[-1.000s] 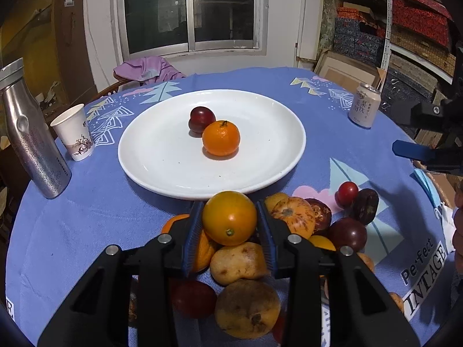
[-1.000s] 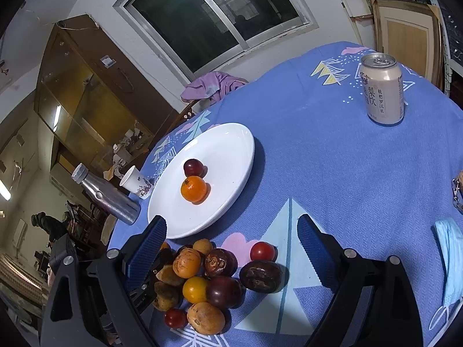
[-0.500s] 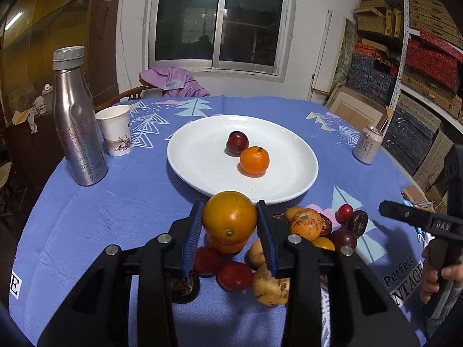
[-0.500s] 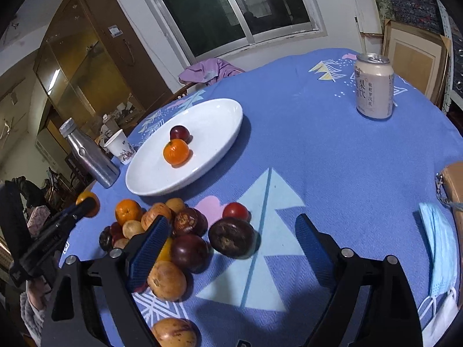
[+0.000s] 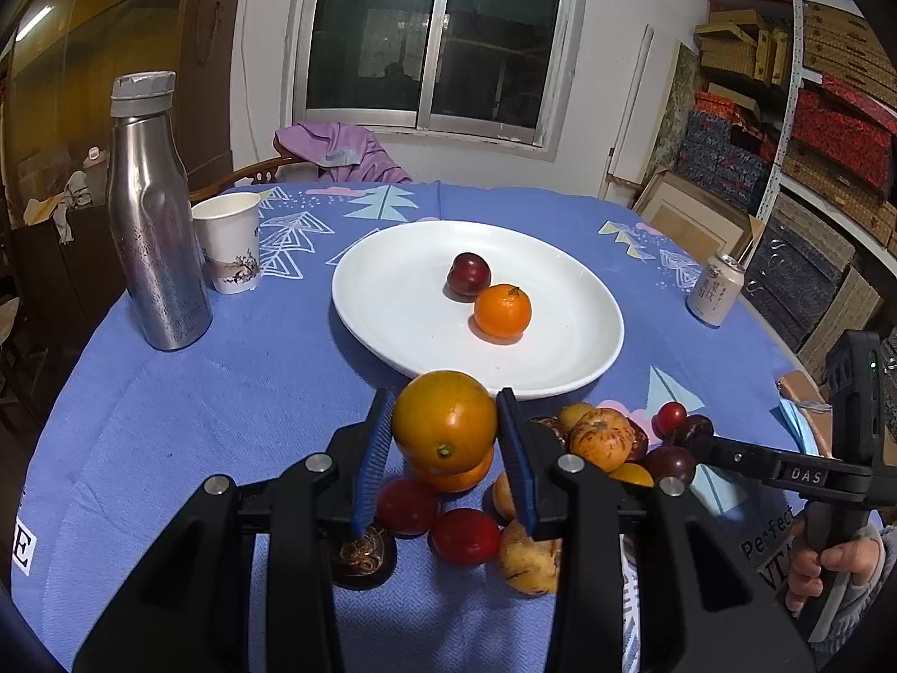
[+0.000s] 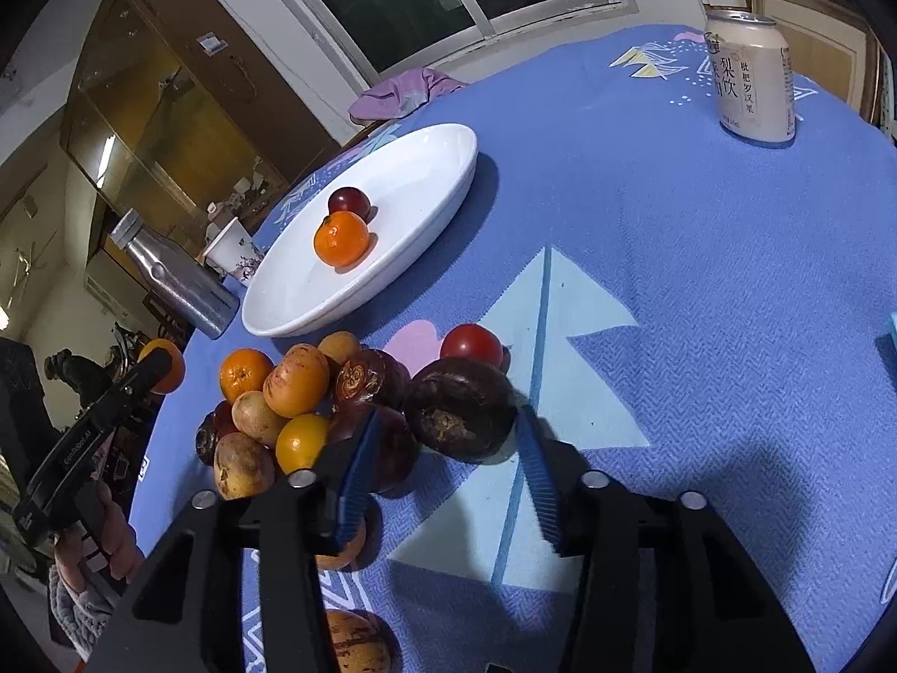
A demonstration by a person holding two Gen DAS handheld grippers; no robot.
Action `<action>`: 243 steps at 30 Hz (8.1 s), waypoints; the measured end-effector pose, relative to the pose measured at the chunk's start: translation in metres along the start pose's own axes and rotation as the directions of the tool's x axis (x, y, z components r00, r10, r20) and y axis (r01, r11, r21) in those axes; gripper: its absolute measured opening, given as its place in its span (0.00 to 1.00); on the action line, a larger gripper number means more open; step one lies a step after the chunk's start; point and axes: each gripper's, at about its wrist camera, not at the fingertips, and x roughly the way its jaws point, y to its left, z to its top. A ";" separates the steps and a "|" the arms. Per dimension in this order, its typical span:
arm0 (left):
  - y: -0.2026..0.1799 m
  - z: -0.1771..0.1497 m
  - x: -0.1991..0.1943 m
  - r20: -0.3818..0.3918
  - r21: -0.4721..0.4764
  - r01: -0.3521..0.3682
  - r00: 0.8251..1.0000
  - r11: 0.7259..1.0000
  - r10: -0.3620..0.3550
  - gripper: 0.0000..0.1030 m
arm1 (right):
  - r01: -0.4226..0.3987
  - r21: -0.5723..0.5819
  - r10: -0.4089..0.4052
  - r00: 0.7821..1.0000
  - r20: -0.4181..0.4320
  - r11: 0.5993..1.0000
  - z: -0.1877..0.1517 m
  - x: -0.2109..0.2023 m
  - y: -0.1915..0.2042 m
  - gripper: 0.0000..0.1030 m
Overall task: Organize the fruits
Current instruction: 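Grasp a dark purple fruit with the right gripper while the left gripper holds the yellow fruit, then lower both held fruits onto the white plate and open both grippers, then move the left gripper toward the dark purple mangosteen on the tablecloth, then grasp and lift the mangosteen with the left gripper while the right gripper approaches a red tomato, then place the mangosteen and the red tomato onto the white plate, opening both grippers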
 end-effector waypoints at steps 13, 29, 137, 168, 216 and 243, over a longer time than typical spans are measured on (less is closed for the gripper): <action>0.006 -0.003 0.015 -0.040 -0.014 -0.017 0.999 1.000 0.017 0.36 | -0.037 0.015 0.037 0.999 -0.020 0.999 0.003 0.009 -0.003 0.26; 0.007 -0.003 0.017 -0.033 -0.022 -0.027 0.999 0.999 0.026 0.36 | -0.069 -0.003 0.069 0.989 0.128 0.998 0.012 -0.020 0.001 0.23; 0.058 -0.053 0.033 -0.247 -0.044 -0.250 0.941 0.967 0.232 0.96 | 0.096 0.057 -0.107 0.965 0.240 0.994 0.023 -0.051 -0.009 0.97; 0.046 -0.045 0.029 -0.181 0.050 -0.247 0.951 0.968 0.252 0.90 | 0.102 0.047 -0.110 0.968 0.224 0.994 0.022 -0.047 -0.005 0.97; 0.048 -0.042 0.015 -0.135 -0.012 -0.162 0.978 0.987 0.159 0.42 | 0.108 -0.097 -0.107 0.994 0.006 0.989 0.028 0.028 0.017 0.37; -0.014 0.052 0.031 -0.043 0.018 -0.063 0.997 0.998 0.064 0.42 | -0.031 -0.137 0.057 0.980 0.190 0.990 0.082 -0.034 0.071 0.25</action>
